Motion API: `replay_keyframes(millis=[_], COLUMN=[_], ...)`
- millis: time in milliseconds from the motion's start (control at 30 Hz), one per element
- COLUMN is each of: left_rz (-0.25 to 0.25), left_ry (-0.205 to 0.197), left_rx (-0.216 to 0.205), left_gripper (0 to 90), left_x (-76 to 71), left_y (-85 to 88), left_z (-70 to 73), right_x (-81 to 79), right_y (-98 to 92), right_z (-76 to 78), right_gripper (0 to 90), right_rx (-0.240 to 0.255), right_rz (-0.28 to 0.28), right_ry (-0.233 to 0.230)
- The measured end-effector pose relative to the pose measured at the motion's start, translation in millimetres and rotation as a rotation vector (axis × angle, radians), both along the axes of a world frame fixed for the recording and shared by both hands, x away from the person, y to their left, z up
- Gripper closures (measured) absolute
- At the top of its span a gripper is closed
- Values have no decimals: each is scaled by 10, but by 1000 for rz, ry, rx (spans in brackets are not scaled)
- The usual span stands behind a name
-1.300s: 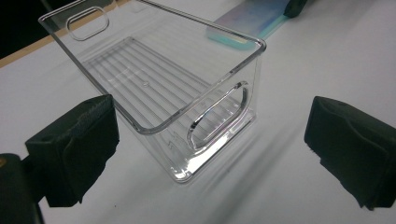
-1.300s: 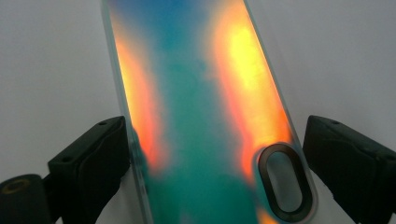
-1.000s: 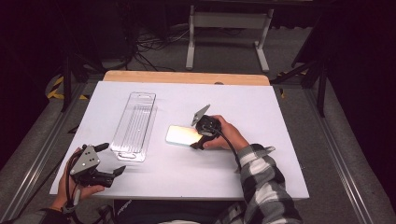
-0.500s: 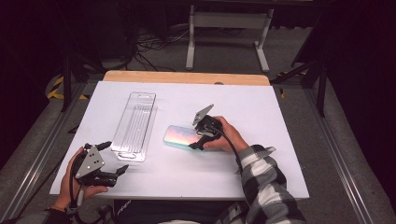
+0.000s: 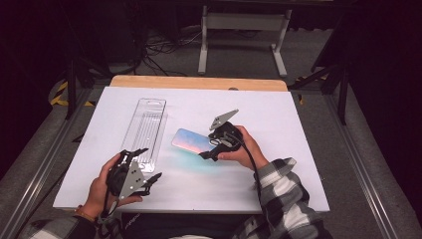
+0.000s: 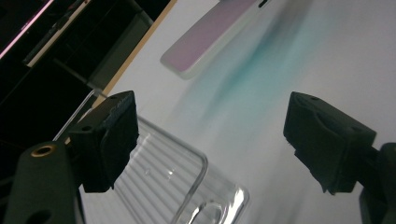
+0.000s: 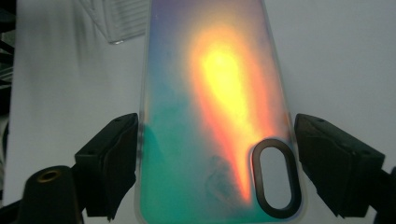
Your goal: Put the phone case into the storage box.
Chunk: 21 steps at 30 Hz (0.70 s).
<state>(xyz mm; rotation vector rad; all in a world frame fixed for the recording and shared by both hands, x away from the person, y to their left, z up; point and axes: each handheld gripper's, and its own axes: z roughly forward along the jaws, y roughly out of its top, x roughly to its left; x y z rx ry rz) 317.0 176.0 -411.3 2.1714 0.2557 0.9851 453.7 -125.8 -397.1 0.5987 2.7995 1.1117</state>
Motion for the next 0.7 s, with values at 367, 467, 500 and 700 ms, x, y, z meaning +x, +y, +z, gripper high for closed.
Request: replay_keyframes(millis=[367,467,500,700], left_rz=[-19,-13,-20,-27], left_ry=[-92,-140,-167,-247], left_rx=[130,166,194,228], left_gripper=[317,368,393,573], left_x=[28,12,18,-14], left_y=[-513,-646,-692,-836], left_z=[-16,-36,-32,-102], right_x=[-349,-388,-399,-431], right_y=[117,148,160,220], right_z=[172,185,191,192], right_gripper=[170,170,170,170], right_rx=[27,23,25,29], right_rz=[-2,-1,-3,-27], right_ry=[33,33,39,46])
